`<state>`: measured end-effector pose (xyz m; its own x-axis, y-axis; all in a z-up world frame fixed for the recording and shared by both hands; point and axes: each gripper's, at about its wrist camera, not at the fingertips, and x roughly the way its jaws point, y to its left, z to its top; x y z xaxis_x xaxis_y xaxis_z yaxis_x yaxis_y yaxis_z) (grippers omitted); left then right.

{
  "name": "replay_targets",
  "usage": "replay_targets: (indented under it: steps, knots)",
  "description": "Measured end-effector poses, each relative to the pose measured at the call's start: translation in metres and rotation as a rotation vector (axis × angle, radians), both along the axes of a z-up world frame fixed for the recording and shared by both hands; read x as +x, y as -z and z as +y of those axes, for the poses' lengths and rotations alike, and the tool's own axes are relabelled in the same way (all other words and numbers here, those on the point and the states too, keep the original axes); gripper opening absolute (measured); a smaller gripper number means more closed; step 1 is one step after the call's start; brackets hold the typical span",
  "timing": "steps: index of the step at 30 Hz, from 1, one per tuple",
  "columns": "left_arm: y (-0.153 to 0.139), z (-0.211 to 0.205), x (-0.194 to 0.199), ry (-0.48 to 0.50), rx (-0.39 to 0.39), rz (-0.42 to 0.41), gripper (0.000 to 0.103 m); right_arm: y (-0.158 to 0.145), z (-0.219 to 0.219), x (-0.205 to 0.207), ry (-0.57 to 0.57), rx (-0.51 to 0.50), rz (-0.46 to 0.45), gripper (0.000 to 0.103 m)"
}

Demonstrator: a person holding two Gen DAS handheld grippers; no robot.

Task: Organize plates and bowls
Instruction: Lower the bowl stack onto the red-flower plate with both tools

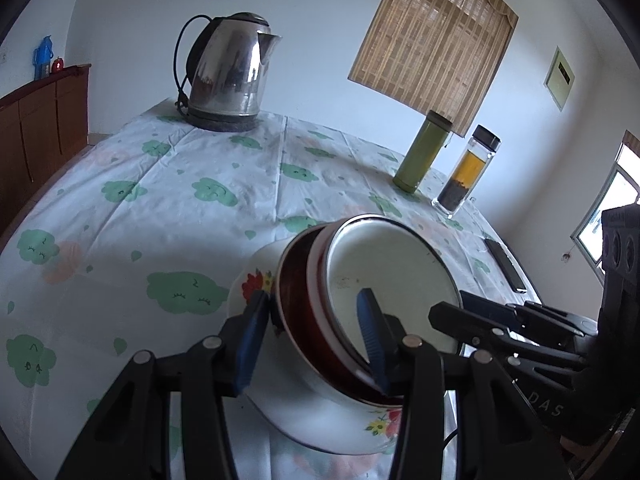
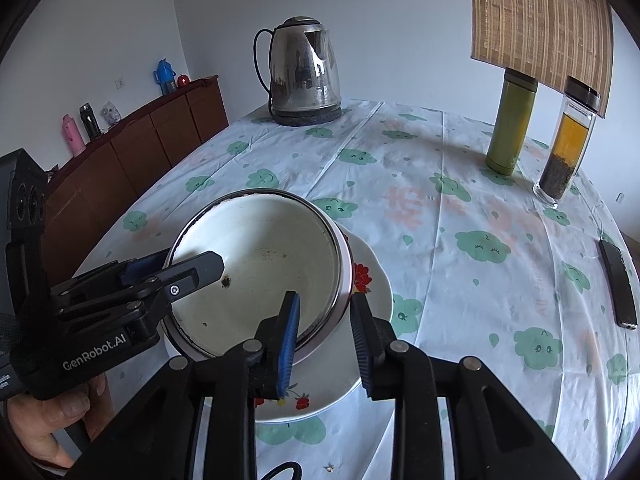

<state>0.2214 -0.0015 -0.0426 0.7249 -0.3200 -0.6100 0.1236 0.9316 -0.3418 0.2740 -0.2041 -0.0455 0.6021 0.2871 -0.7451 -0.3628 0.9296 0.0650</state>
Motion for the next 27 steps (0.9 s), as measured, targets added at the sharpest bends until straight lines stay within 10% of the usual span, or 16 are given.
replay_targets:
  steps: [27]
  knots:
    - [-0.009,0.002,-0.007,-0.026,0.059,-0.068,0.061,-0.007,0.002,-0.014,-0.022,0.011,-0.102,0.046]
